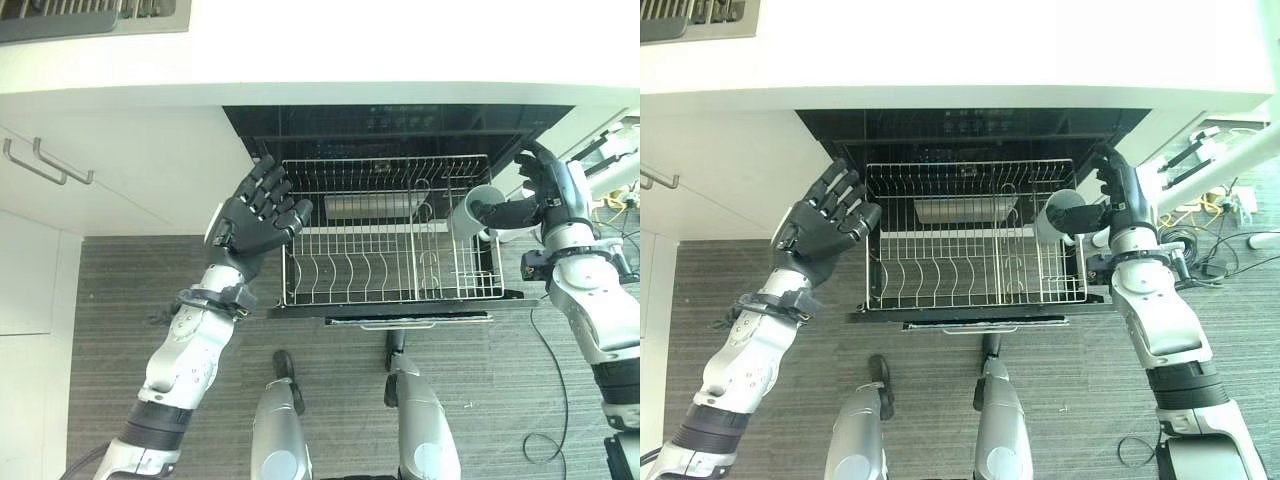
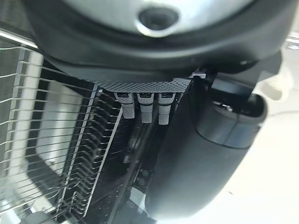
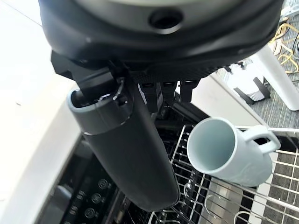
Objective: Place the dishes in the dishwasher.
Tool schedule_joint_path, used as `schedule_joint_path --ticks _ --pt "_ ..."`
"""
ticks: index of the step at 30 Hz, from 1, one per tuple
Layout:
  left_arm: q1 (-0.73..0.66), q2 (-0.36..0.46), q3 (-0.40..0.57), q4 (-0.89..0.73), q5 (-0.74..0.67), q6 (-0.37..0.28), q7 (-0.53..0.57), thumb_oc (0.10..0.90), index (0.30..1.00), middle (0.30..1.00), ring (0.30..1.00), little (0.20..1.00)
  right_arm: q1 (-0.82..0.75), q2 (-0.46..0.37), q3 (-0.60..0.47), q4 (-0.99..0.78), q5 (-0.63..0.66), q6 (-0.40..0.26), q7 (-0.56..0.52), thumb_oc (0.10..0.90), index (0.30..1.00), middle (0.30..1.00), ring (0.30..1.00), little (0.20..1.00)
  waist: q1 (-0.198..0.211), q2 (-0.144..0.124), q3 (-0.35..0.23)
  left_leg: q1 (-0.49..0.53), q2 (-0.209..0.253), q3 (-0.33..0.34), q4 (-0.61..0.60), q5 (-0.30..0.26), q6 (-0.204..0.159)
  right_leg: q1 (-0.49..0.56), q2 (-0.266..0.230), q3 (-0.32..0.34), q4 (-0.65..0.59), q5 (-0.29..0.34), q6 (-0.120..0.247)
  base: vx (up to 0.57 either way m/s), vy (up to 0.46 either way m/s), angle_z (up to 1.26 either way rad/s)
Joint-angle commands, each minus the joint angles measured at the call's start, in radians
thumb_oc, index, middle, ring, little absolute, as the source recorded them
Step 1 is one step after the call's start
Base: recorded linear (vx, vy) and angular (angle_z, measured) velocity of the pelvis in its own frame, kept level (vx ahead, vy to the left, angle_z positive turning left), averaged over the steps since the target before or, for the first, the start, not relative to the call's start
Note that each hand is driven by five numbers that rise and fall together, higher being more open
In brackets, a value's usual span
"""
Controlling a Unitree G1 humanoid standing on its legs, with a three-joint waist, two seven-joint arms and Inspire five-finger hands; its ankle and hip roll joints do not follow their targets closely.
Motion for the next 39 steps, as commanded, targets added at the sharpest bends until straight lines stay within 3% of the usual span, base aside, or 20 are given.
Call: schedule_joint_path --ticks 1,11,17,24,26,29,30,31,33,34,36,39 --pt "0.027 -0.014 0.021 -0.139 0.048 -0.161 -0.031 0.800 0.900 0.900 0.900 0.900 0.004 -0.024 -0.073 -0.086 -0.095 -0.127 -0.056 0.800 0.900 0.900 0.900 0.900 -0.001 0.010 -0.162 0.078 -0.050 0.042 -0.052 -0.140 0.063 0.021 0.000 -0.033 0.167 -0.312 0.029 0.06 0.094 -0.07" --pt "0.151 -0.046 0.130 -0.234 0.131 -0.235 -0.064 0.800 0.900 0.900 0.900 0.900 0.231 0.097 -0.178 -0.260 -0.063 -0.296 0.004 0.800 0.900 0.900 0.900 0.900 0.012 -0.002 -0.264 0.140 -0.061 0.051 -0.052 -0.162 0.069 0.095 -0.018 -0.046 0.167 -0.331 0.045 0.06 0.115 -0.02" --pt "0.205 -0.078 0.168 -0.234 0.153 -0.256 -0.094 0.800 0.900 0.900 0.900 0.900 0.292 0.206 -0.176 -0.312 0.165 -0.447 0.118 0.800 0.900 0.900 0.900 0.900 0.029 -0.016 -0.311 0.188 -0.096 0.041 -0.052 -0.188 0.088 0.141 -0.064 -0.068 0.167 -0.317 0.085 0.01 0.194 0.01" --pt "0.242 -0.086 0.196 -0.223 0.138 -0.221 -0.162 0.800 0.900 0.900 0.900 0.900 0.355 0.276 -0.180 -0.346 0.177 -0.532 0.160 0.800 0.900 0.900 0.900 0.900 0.047 -0.020 -0.330 0.213 -0.175 -0.018 -0.052 -0.213 0.116 0.127 -0.130 -0.070 0.167 -0.227 0.121 0.02 0.201 0.03" --pt "0.249 -0.081 0.193 -0.218 0.142 -0.210 -0.180 0.800 0.900 0.900 0.900 0.900 0.368 0.304 -0.168 -0.353 0.134 -0.547 0.156 0.800 0.900 0.900 0.900 0.900 0.043 -0.016 -0.328 0.219 -0.200 -0.038 -0.052 -0.219 0.127 0.109 -0.140 -0.056 0.167 -0.166 0.129 0.00 0.187 -0.13" --pt "0.265 -0.067 0.198 -0.212 0.152 -0.213 -0.184 0.800 0.900 0.900 0.900 0.900 0.377 0.305 -0.153 -0.345 0.111 -0.560 0.185 0.800 0.900 0.900 0.900 0.900 0.051 -0.005 -0.325 0.218 -0.207 -0.037 -0.052 -0.215 0.145 0.145 -0.111 -0.117 0.167 -0.157 0.118 -0.03 0.157 -0.23" --pt "0.273 -0.065 0.203 -0.207 0.146 -0.210 -0.188 0.800 0.900 0.900 0.900 0.900 0.378 0.297 -0.144 -0.332 0.147 -0.564 0.222 0.800 0.900 0.900 0.900 0.900 0.053 0.015 -0.320 0.221 -0.199 -0.039 -0.052 -0.213 0.159 0.206 -0.036 -0.141 0.167 -0.222 0.090 -0.03 0.119 -0.50" --pt "0.265 -0.069 0.194 -0.197 0.138 -0.205 -0.193 0.800 0.900 0.900 0.900 0.900 0.373 0.288 -0.144 -0.318 0.155 -0.572 0.223 0.800 0.900 0.900 0.900 0.900 0.046 0.025 -0.320 0.213 -0.205 -0.056 -0.052 -0.205 0.173 0.252 0.058 -0.115 0.167 -0.281 0.060 -0.03 0.076 -0.34" --pt "0.257 -0.079 0.181 -0.182 0.143 -0.217 -0.192 0.800 0.900 0.900 0.900 0.900 0.360 0.282 -0.145 -0.300 0.144 -0.587 0.225 0.800 0.900 0.900 0.900 0.900 0.047 0.022 -0.320 0.203 -0.215 -0.055 -0.052 -0.193 0.175 0.268 0.116 -0.108 0.167 -0.317 0.029 -0.06 -0.060 -0.11" --pt "0.254 -0.082 0.175 -0.183 0.147 -0.223 -0.186 0.800 0.900 0.900 0.900 0.900 0.353 0.280 -0.141 -0.292 0.144 -0.598 0.231 0.800 0.900 0.900 0.900 0.900 0.060 0.012 -0.320 0.201 -0.233 -0.048 -0.052 -0.190 0.174 0.276 0.120 -0.118 0.167 -0.365 0.008 -0.04 -0.120 -0.11" --pt "0.278 -0.098 0.186 -0.190 0.138 -0.223 -0.181 0.800 0.900 0.900 0.900 0.900 0.375 0.280 -0.149 -0.299 0.135 -0.603 0.240 0.800 0.900 0.900 0.900 0.900 0.066 0.009 -0.329 0.204 -0.236 -0.037 -0.052 -0.181 0.162 0.280 0.121 -0.112 0.167 -0.398 -0.003 0.03 -0.208 -0.35" --pt "0.291 -0.108 0.189 -0.191 0.121 -0.217 -0.187 0.800 0.900 0.900 0.900 0.900 0.390 0.281 -0.147 -0.310 0.128 -0.593 0.249 0.800 0.900 0.900 0.900 0.900 0.063 0.011 -0.337 0.213 -0.229 -0.022 -0.052 -0.179 0.157 0.284 0.129 -0.107 0.167 -0.409 -0.015 0.06 -0.169 -0.20"
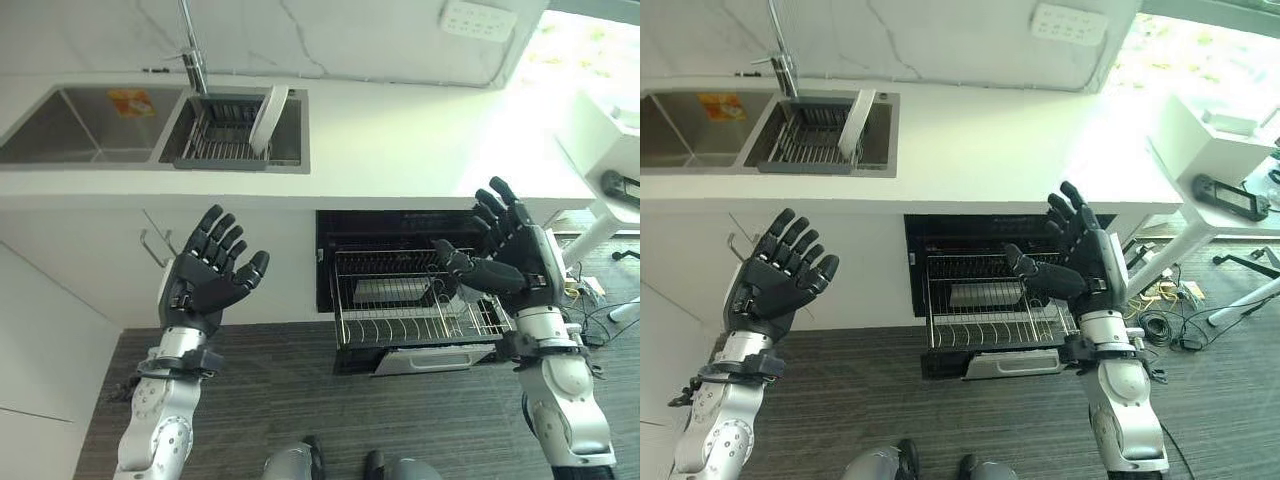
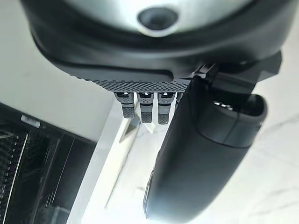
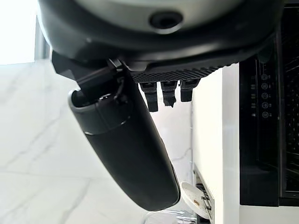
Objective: Place the dishes in the dishwasher.
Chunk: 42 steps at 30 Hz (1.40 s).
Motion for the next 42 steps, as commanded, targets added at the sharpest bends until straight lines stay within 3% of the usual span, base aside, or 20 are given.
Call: schedule_joint_path --ticks 1,5,7,9,12,13,15,18,23,28,31,35,38,41,42 --pt "-0.082 0.018 0.009 -0.114 0.006 -0.092 -0.053 0.800 0.900 0.900 0.900 0.900 -0.076 -0.037 -0.068 -0.093 -0.017 -0.118 0.010 0.800 0.900 0.900 0.900 0.900 0.011 0.011 -0.038 0.085 -0.053 -0.147 -0.056 -0.106 -0.010 0.037 0.029 -0.023 -0.013 -0.052 0.054 0.05 -0.117 -0.05" --pt "-0.069 0.008 0.003 -0.123 -0.001 -0.095 -0.048 0.800 0.900 0.900 0.900 0.900 -0.050 -0.060 -0.076 -0.104 -0.006 -0.114 0.030 0.800 0.900 0.900 0.900 0.900 0.004 0.008 -0.040 0.106 -0.048 -0.101 -0.056 -0.084 -0.025 0.038 0.021 -0.025 -0.013 -0.061 0.033 0.06 -0.131 -0.13" --pt "-0.066 0.002 -0.003 -0.134 -0.004 -0.099 -0.055 0.800 0.900 0.900 0.900 0.900 -0.043 -0.077 -0.088 -0.111 0.000 -0.111 0.036 0.800 0.900 0.900 0.900 0.900 0.008 -0.008 -0.025 0.115 -0.054 -0.059 -0.056 -0.047 -0.046 0.048 -0.005 -0.026 -0.013 -0.051 0.025 0.03 -0.108 0.00" --pt "-0.060 0.007 -0.007 -0.149 -0.003 -0.105 -0.076 0.800 0.900 0.900 0.900 0.900 -0.054 -0.095 -0.095 -0.115 -0.001 -0.098 0.014 0.800 0.900 0.900 0.900 0.900 0.019 -0.018 -0.003 0.094 -0.014 -0.037 -0.056 -0.015 -0.070 0.058 -0.028 -0.037 -0.013 -0.046 0.022 0.00 -0.061 -0.01" --pt "-0.044 0.011 -0.008 -0.167 -0.002 -0.133 -0.085 0.800 0.900 0.900 0.900 0.900 -0.070 -0.103 -0.085 -0.119 -0.002 -0.092 0.011 0.800 0.900 0.900 0.900 0.900 0.019 0.001 -0.004 0.068 0.044 -0.080 -0.056 -0.010 -0.090 0.061 -0.013 -0.032 -0.013 -0.062 0.024 0.03 0.077 0.17" --pt "-0.031 0.010 0.000 -0.182 -0.017 -0.148 -0.082 0.800 0.900 0.900 0.900 0.900 -0.066 -0.108 -0.083 -0.130 -0.007 -0.088 0.021 0.800 0.900 0.900 0.900 0.900 0.023 0.014 -0.009 0.029 0.070 -0.136 -0.056 0.005 -0.109 0.059 0.000 -0.015 -0.013 -0.074 0.022 0.03 0.128 0.07" --pt "-0.026 0.002 0.007 -0.185 -0.021 -0.172 -0.078 0.800 0.900 0.900 0.900 0.900 -0.067 -0.114 -0.083 -0.131 0.000 -0.090 0.036 0.800 0.900 0.900 0.900 0.900 0.023 0.023 -0.020 -0.010 0.094 -0.183 -0.056 0.020 -0.122 0.049 0.011 0.000 -0.013 -0.082 0.015 0.05 0.170 -0.15" --pt "-0.036 -0.004 0.002 -0.175 -0.006 -0.196 -0.092 0.800 0.900 0.900 0.900 0.900 -0.067 -0.112 -0.087 -0.129 -0.005 -0.095 0.040 0.800 0.900 0.900 0.900 0.900 0.013 0.033 -0.029 -0.032 0.122 -0.193 -0.056 0.023 -0.133 0.048 0.015 0.001 -0.013 -0.096 0.009 0.12 0.235 -0.28" --pt "-0.056 0.016 0.014 -0.171 -0.042 -0.180 -0.124 0.800 0.900 0.900 0.900 0.900 -0.050 -0.124 -0.105 -0.141 -0.011 -0.090 0.012 0.800 0.900 0.900 0.900 0.900 0.007 0.035 -0.044 0.003 0.109 -0.183 -0.056 -0.009 -0.124 0.056 -0.026 -0.023 -0.013 -0.083 0.037 0.14 0.269 -0.01" --pt "-0.095 0.036 0.012 -0.175 -0.036 -0.157 -0.158 0.800 0.900 0.900 0.900 0.900 -0.024 -0.108 -0.138 -0.155 0.002 -0.102 -0.035 0.800 0.900 0.900 0.900 0.900 0.015 0.012 -0.052 0.030 0.053 -0.193 -0.056 -0.050 -0.094 0.058 -0.104 -0.037 -0.013 -0.036 0.114 0.13 0.329 0.21" --pt "-0.122 0.046 0.015 -0.185 -0.047 -0.122 -0.184 0.800 0.900 0.900 0.900 0.900 -0.021 -0.081 -0.146 -0.163 0.014 -0.116 -0.059 0.800 0.900 0.900 0.900 0.900 0.023 -0.003 -0.048 0.033 0.021 -0.194 -0.056 -0.070 -0.061 0.053 -0.149 -0.048 -0.013 0.015 0.147 0.10 0.319 0.15" --pt "-0.157 0.064 0.007 -0.195 -0.043 -0.095 -0.188 0.800 0.900 0.900 0.900 0.900 -0.055 -0.046 -0.121 -0.156 0.002 -0.101 -0.084 0.800 0.900 0.900 0.900 0.900 0.039 -0.006 -0.047 0.037 -0.011 -0.197 -0.056 -0.094 -0.025 0.059 -0.179 -0.088 -0.013 0.119 0.155 0.10 0.283 0.10" --pt "-0.164 0.072 0.012 -0.216 -0.002 -0.115 -0.165 0.800 0.900 0.900 0.900 0.900 -0.097 -0.023 -0.084 -0.138 -0.025 -0.094 -0.074 0.800 0.900 0.900 0.900 0.900 0.067 0.009 -0.045 0.040 0.001 -0.176 -0.056 -0.097 -0.014 0.095 -0.172 -0.178 -0.013 0.150 0.146 0.05 0.253 -0.18" --pt "-0.178 0.086 0.009 -0.217 0.010 -0.145 -0.150 0.800 0.900 0.900 0.900 0.900 -0.107 -0.041 -0.080 -0.129 -0.015 -0.097 -0.071 0.800 0.900 0.900 0.900 0.900 0.063 0.007 -0.041 0.038 -0.018 -0.188 -0.056 -0.099 0.002 0.093 -0.067 -0.152 -0.013 0.067 0.128 0.01 0.121 -0.35" --pt "-0.176 0.066 -0.001 -0.224 0.020 -0.158 -0.168 0.800 0.900 0.900 0.900 0.900 -0.101 -0.057 -0.100 -0.134 -0.002 -0.098 -0.062 0.800 0.900 0.900 0.900 0.900 0.050 -0.003 -0.045 0.027 -0.058 -0.213 -0.056 -0.087 0.007 0.076 0.021 -0.092 -0.013 0.014 0.089 -0.03 0.039 0.15"
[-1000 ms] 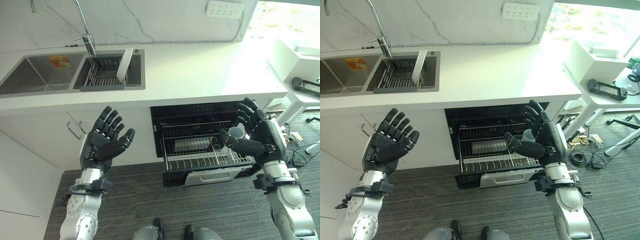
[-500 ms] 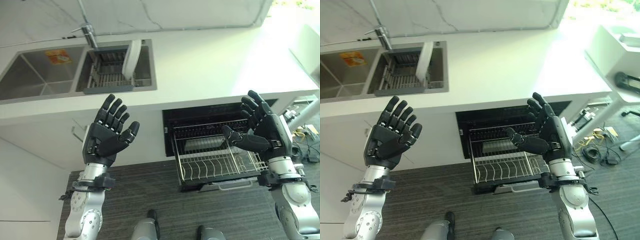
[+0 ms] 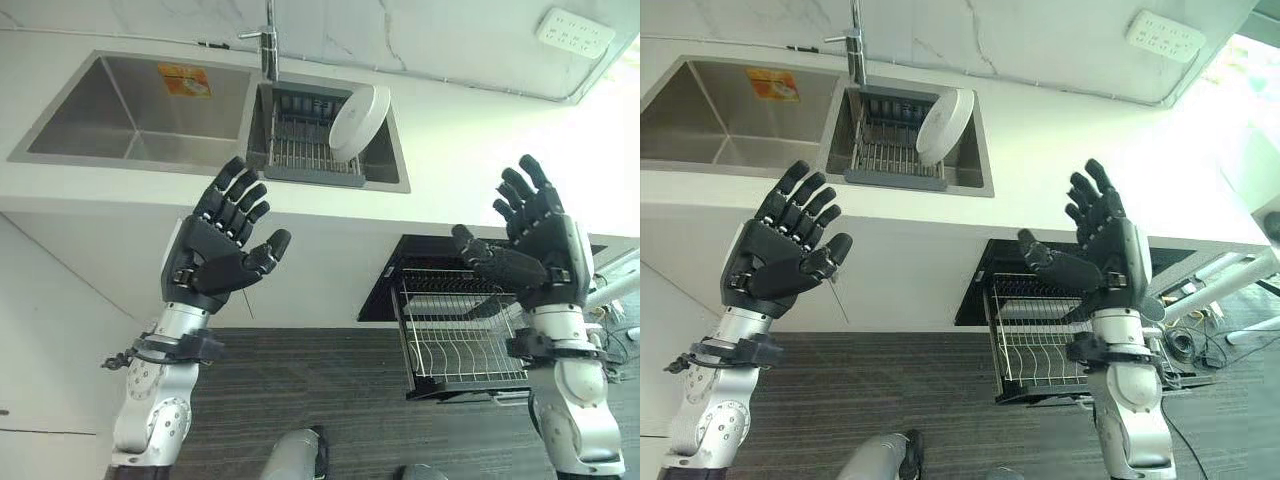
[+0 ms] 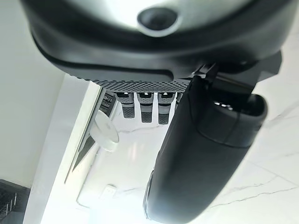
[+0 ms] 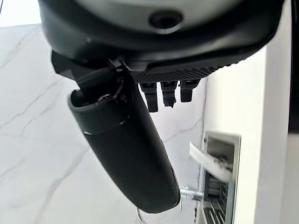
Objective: Place the dishes in the dishwasher.
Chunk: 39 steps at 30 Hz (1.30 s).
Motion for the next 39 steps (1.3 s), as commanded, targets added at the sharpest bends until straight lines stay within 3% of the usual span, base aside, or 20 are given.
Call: schedule_joint_path --ticks 1,15,19,21,23,24,29,34,39 --pt "-0.057 -0.018 0.011 -0.162 0.028 -0.143 -0.036 0.800 0.900 0.900 0.900 0.900 -0.069 -0.081 -0.077 -0.030 0.008 -0.111 0.002 0.800 0.900 0.900 0.900 0.900 -0.026 -0.001 -0.081 0.039 0.020 -0.096 -0.030 -0.093 -0.135 -0.029 0.132 0.071 -0.060 -0.092 -0.027 -0.03 0.016 0.50" --pt "-0.025 -0.044 -0.017 -0.141 0.111 -0.154 0.022 0.800 0.900 0.900 0.900 0.900 -0.034 -0.073 -0.061 -0.028 0.013 -0.081 0.034 0.800 0.900 0.900 0.900 0.900 -0.062 0.020 -0.120 0.092 0.025 -0.031 -0.030 -0.105 -0.158 -0.037 0.137 0.077 -0.060 -0.134 -0.062 0.01 -0.099 -0.02" --pt "-0.029 -0.039 -0.028 -0.166 0.144 -0.175 0.022 0.800 0.900 0.900 0.900 0.900 -0.049 -0.102 -0.070 -0.032 0.025 -0.073 0.030 0.800 0.900 0.900 0.900 0.900 -0.042 -0.005 -0.069 0.088 0.048 0.046 -0.030 0.014 -0.220 -0.012 0.095 0.068 -0.060 -0.124 -0.080 -0.03 -0.084 -0.01" --pt "-0.023 -0.032 -0.023 -0.171 0.129 -0.192 0.017 0.800 0.900 0.900 0.900 0.900 -0.069 -0.105 -0.059 -0.032 0.043 -0.064 0.034 0.800 0.900 0.900 0.900 0.900 -0.039 0.005 -0.056 0.058 0.088 0.070 -0.030 -0.006 -0.219 -0.003 0.099 0.052 -0.060 -0.129 -0.076 -0.02 0.001 0.01" --pt "-0.016 -0.033 -0.019 -0.178 0.126 -0.198 0.019 0.800 0.900 0.900 0.900 0.900 -0.069 -0.103 -0.052 -0.038 0.052 -0.061 0.038 0.800 0.900 0.900 0.900 0.900 -0.039 0.014 -0.054 0.047 0.099 0.065 -0.030 -0.013 -0.220 0.003 0.109 0.056 -0.060 -0.138 -0.075 0.02 0.042 0.02" --pt "-0.013 -0.034 -0.020 -0.179 0.123 -0.215 0.024 0.800 0.900 0.900 0.900 0.900 -0.071 -0.098 -0.036 -0.040 0.045 -0.067 0.046 0.800 0.900 0.900 0.900 0.900 -0.038 0.033 -0.051 -0.007 0.120 0.029 -0.030 0.011 -0.231 0.007 0.136 0.078 -0.060 -0.152 -0.081 0.03 0.054 -0.01" --pt "0.000 -0.043 -0.022 -0.167 0.118 -0.222 0.038 0.800 0.900 0.900 0.900 0.900 -0.070 -0.093 -0.025 -0.036 0.053 -0.083 0.067 0.800 0.900 0.900 0.900 0.900 -0.036 0.054 -0.051 -0.088 0.148 -0.080 -0.030 0.048 -0.262 0.021 0.183 0.140 -0.060 -0.183 -0.101 0.08 0.059 -0.27" --pt "0.026 -0.044 -0.007 -0.169 0.093 -0.226 0.024 0.800 0.900 0.900 0.900 0.900 -0.047 -0.098 -0.029 -0.046 0.054 -0.067 0.074 0.800 0.900 0.900 0.900 0.900 -0.045 0.068 -0.042 -0.098 0.184 -0.070 -0.030 0.062 -0.269 0.028 0.184 0.153 -0.060 -0.186 -0.104 0.12 0.104 -0.29" --pt "0.020 -0.037 0.003 -0.187 0.087 -0.228 0.005 0.800 0.900 0.900 0.900 0.900 -0.028 -0.106 -0.051 -0.066 0.066 -0.063 0.076 0.800 0.900 0.900 0.900 0.900 -0.038 0.061 -0.049 -0.078 0.166 -0.081 -0.030 0.041 -0.255 0.046 0.163 0.148 -0.060 -0.179 -0.087 0.18 0.140 0.07"
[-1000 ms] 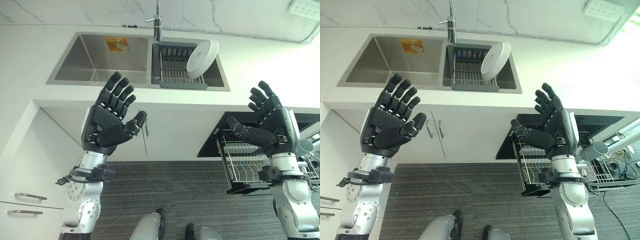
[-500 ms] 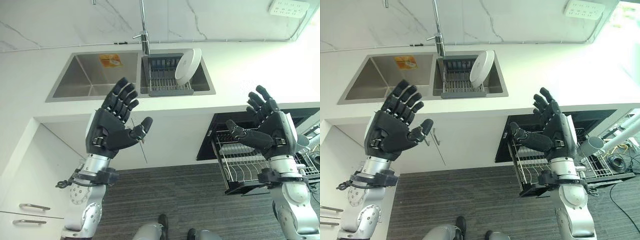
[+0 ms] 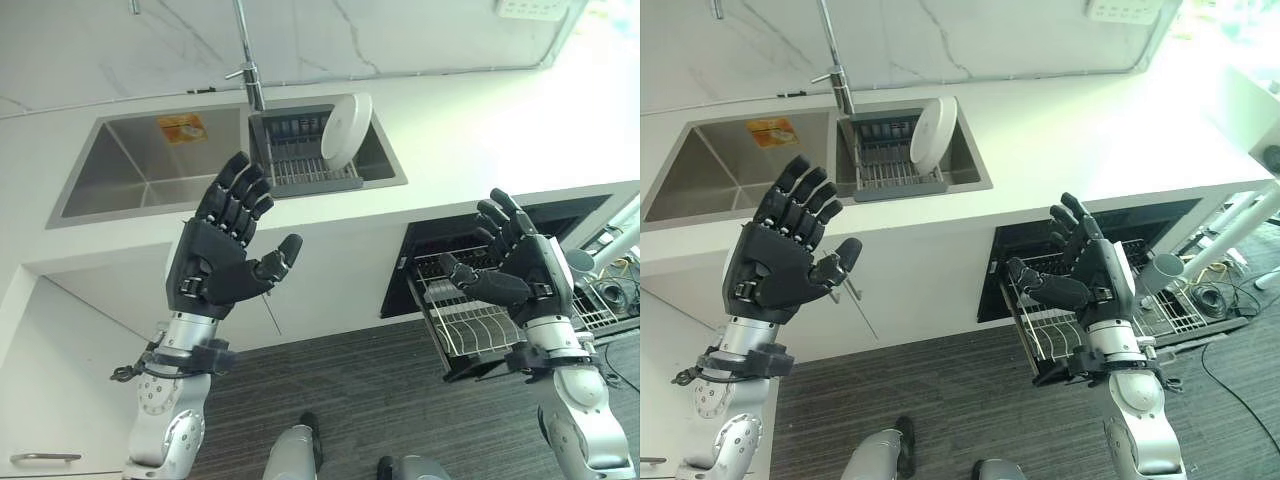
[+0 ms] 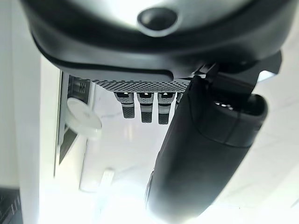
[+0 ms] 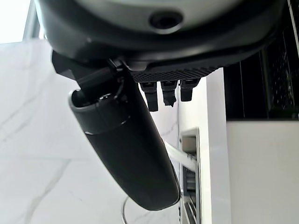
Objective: Place the dishes in the dishwasher.
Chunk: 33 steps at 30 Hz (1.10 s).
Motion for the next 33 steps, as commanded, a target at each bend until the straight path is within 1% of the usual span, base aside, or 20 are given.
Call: schedule_joint_path --ticks 1,4,6,11,12,14,18,19,20,21,22,23,24,25,26,27,28,30,31,33 --pt "-0.046 0.027 0.033 -0.134 -0.022 -0.114 -0.036 0.800 0.900 0.900 0.900 0.900 -0.086 -0.036 -0.074 -0.123 0.039 -0.095 -0.005 0.800 0.900 0.900 0.900 0.900 0.023 0.002 -0.066 0.018 0.022 -0.054 -0.104 -0.053 -0.096 0.037 0.071 -0.058 -0.021 -0.064 -0.029 0.23 0.151 0.11" --pt "-0.062 0.034 0.035 -0.139 -0.029 -0.101 -0.058 0.800 0.900 0.900 0.900 0.900 -0.080 -0.037 -0.088 -0.129 0.033 -0.101 -0.033 0.800 0.900 0.900 0.900 0.900 0.035 -0.013 -0.076 0.031 0.003 -0.064 -0.104 -0.070 -0.082 0.049 0.045 -0.080 -0.021 -0.061 -0.012 0.18 0.117 0.12" --pt "-0.077 0.044 0.028 -0.146 -0.017 -0.104 -0.076 0.800 0.900 0.900 0.900 0.900 -0.075 -0.033 -0.095 -0.138 0.027 -0.106 -0.064 0.800 0.900 0.900 0.900 0.900 0.048 -0.028 -0.085 0.043 -0.024 -0.083 -0.104 -0.086 -0.066 0.057 0.020 -0.098 -0.021 -0.056 0.005 0.17 0.104 0.09" --pt "-0.101 0.066 0.044 -0.179 -0.013 -0.106 -0.150 0.800 0.900 0.900 0.900 0.900 -0.063 -0.019 -0.113 -0.146 0.003 -0.098 -0.092 0.800 0.900 0.900 0.900 0.900 0.067 -0.048 -0.101 0.057 -0.061 -0.103 -0.104 -0.108 -0.039 0.062 -0.020 -0.137 -0.021 -0.040 0.038 0.19 0.098 0.21" --pt "-0.119 0.077 0.041 -0.186 0.000 -0.111 -0.165 0.800 0.900 0.900 0.900 0.900 -0.072 -0.007 -0.106 -0.148 -0.011 -0.096 -0.098 0.800 0.900 0.900 0.900 0.900 0.068 -0.052 -0.104 0.068 -0.072 -0.105 -0.104 -0.120 -0.028 0.058 -0.035 -0.151 -0.021 -0.015 0.055 0.19 0.095 0.25" --pt "-0.132 0.099 0.048 -0.201 -0.006 -0.122 -0.181 0.800 0.900 0.900 0.900 0.900 -0.081 0.000 -0.102 -0.156 -0.014 -0.101 -0.103 0.800 0.900 0.900 0.900 0.900 0.069 -0.053 -0.109 0.077 -0.086 -0.107 -0.104 -0.132 -0.013 0.056 -0.048 -0.156 -0.021 0.012 0.072 0.23 0.144 0.12" --pt "-0.157 0.115 0.042 -0.216 0.017 -0.132 -0.181 0.800 0.900 0.900 0.900 0.900 -0.102 0.014 -0.096 -0.160 -0.016 -0.131 -0.104 0.800 0.900 0.900 0.900 0.900 0.067 -0.050 -0.121 0.082 -0.109 -0.110 -0.104 -0.145 0.012 0.058 -0.053 -0.148 -0.021 0.054 0.087 0.18 0.136 0.03" --pt "-0.168 0.117 0.037 -0.214 0.013 -0.116 -0.180 0.800 0.900 0.900 0.900 0.900 -0.114 0.025 -0.088 -0.162 -0.027 -0.149 -0.112 0.800 0.900 0.900 0.900 0.900 0.068 -0.048 -0.125 0.084 -0.120 -0.114 -0.104 -0.151 0.023 0.070 -0.050 -0.145 -0.021 0.092 0.092 0.24 0.247 0.04" --pt "-0.175 0.111 0.027 -0.207 0.004 -0.089 -0.184 0.800 0.900 0.900 0.900 0.900 -0.126 0.042 -0.074 -0.163 -0.043 -0.167 -0.126 0.800 0.900 0.900 0.900 0.900 0.064 -0.034 -0.125 0.095 -0.132 -0.129 -0.104 -0.161 0.041 0.069 -0.041 -0.150 0.047 0.187 0.101 0.27 0.338 0.08" --pt "-0.171 0.104 0.020 -0.201 0.007 -0.080 -0.190 0.800 0.900 0.900 0.900 0.900 -0.129 0.057 -0.057 -0.161 -0.057 -0.179 -0.123 0.800 0.900 0.900 0.900 0.900 0.053 -0.013 -0.113 0.113 -0.134 -0.146 -0.104 -0.169 0.052 0.008 -0.043 -0.139 0.241 0.219 0.096 0.20 0.326 0.17" --pt "-0.164 0.096 0.021 -0.197 0.019 -0.079 -0.189 0.800 0.900 0.900 0.900 0.900 -0.132 0.062 -0.047 -0.158 -0.056 -0.181 -0.109 0.800 0.900 0.900 0.900 0.900 0.047 -0.007 -0.104 0.121 -0.133 -0.137 -0.104 -0.172 0.053 -0.059 -0.058 -0.131 0.305 0.205 0.084 0.16 0.221 0.05" --pt "-0.160 0.098 0.018 -0.192 0.039 -0.081 -0.165 0.800 0.900 0.900 0.900 0.900 -0.134 0.062 -0.034 -0.150 -0.046 -0.176 -0.083 0.800 0.900 0.900 0.900 0.900 0.039 -0.005 -0.097 0.125 -0.127 -0.121 -0.104 -0.169 0.046 -0.100 -0.074 -0.149 0.265 0.185 0.068 0.17 0.059 -0.12" --pt "-0.160 0.112 0.025 -0.184 0.024 -0.077 -0.137 0.800 0.900 0.900 0.900 0.900 -0.122 0.045 -0.039 -0.143 -0.022 -0.174 -0.052 0.800 0.900 0.900 0.900 0.900 0.027 -0.004 -0.092 0.130 -0.118 -0.110 -0.104 -0.169 0.037 -0.102 -0.061 -0.158 0.158 0.154 0.056 0.22 -0.090 -0.67" --pt "-0.161 0.117 0.027 -0.168 0.018 -0.078 -0.119 0.800 0.900 0.900 0.900 0.900 -0.106 0.036 -0.046 -0.136 0.000 -0.180 -0.021 0.800 0.900 0.900 0.900 0.900 0.001 -0.010 -0.082 0.153 -0.115 -0.099 -0.104 -0.187 0.033 -0.114 -0.051 -0.149 0.008 0.200 0.064 0.22 -0.290 -0.64" --pt "-0.164 0.112 0.014 -0.155 0.078 -0.087 -0.098 0.800 0.900 0.900 0.900 0.900 -0.095 0.023 -0.056 -0.126 0.058 -0.212 -0.003 0.800 0.900 0.900 0.900 0.900 -0.031 -0.033 -0.065 0.187 -0.124 -0.089 -0.104 -0.210 0.025 -0.212 -0.079 -0.091 -0.021 0.190 0.079 0.20 -0.329 -0.42" --pt "-0.170 0.110 -0.004 -0.153 0.116 -0.077 -0.085 0.800 0.900 0.900 0.900 0.900 -0.100 0.023 -0.056 -0.122 0.073 -0.219 -0.004 0.800 0.900 0.900 0.900 0.900 -0.039 -0.039 -0.065 0.196 -0.129 -0.088 -0.104 -0.221 0.026 -0.249 -0.087 -0.063 -0.021 0.210 0.090 0.33 -0.522 0.27" --pt "-0.144 0.107 -0.013 -0.145 0.103 -0.075 -0.062 0.800 0.900 0.900 0.900 0.900 -0.108 -0.010 -0.062 -0.118 0.073 -0.205 0.006 0.800 0.900 0.900 0.900 0.900 -0.041 -0.050 -0.081 0.225 -0.142 -0.090 -0.104 -0.248 0.030 -0.253 -0.084 -0.053 -0.021 0.186 0.098 0.33 -0.458 0.57" --pt "-0.130 0.105 0.000 -0.138 0.068 -0.080 -0.061 0.800 0.900 0.900 0.900 0.900 -0.121 -0.034 -0.064 -0.123 0.071 -0.187 0.030 0.800 0.900 0.900 0.900 0.900 -0.037 -0.053 -0.098 0.241 -0.126 -0.066 -0.104 -0.260 0.028 -0.240 -0.086 -0.069 -0.021 0.171 0.099 0.25 -0.335 0.72" --pt "-0.128 0.097 0.005 -0.135 0.074 -0.081 -0.068 0.800 0.900 0.900 0.900 0.900 -0.126 -0.040 -0.071 -0.127 0.119 -0.180 0.058 0.800 0.900 0.900 0.900 0.900 -0.037 -0.055 -0.106 0.251 -0.114 -0.050 -0.104 -0.265 0.025 -0.230 -0.087 -0.080 -0.021 0.159 0.093 0.15 -0.180 0.46" --pt "-0.128 0.087 0.003 -0.138 0.090 -0.074 -0.071 0.800 0.900 0.900 0.900 0.900 -0.131 -0.042 -0.081 -0.127 0.149 -0.187 0.062 0.800 0.900 0.900 0.900 0.900 -0.040 -0.054 -0.113 0.259 -0.105 -0.041 -0.104 -0.271 0.022 -0.220 -0.085 -0.084 -0.021 0.146 0.085 0.12 -0.133 0.39"
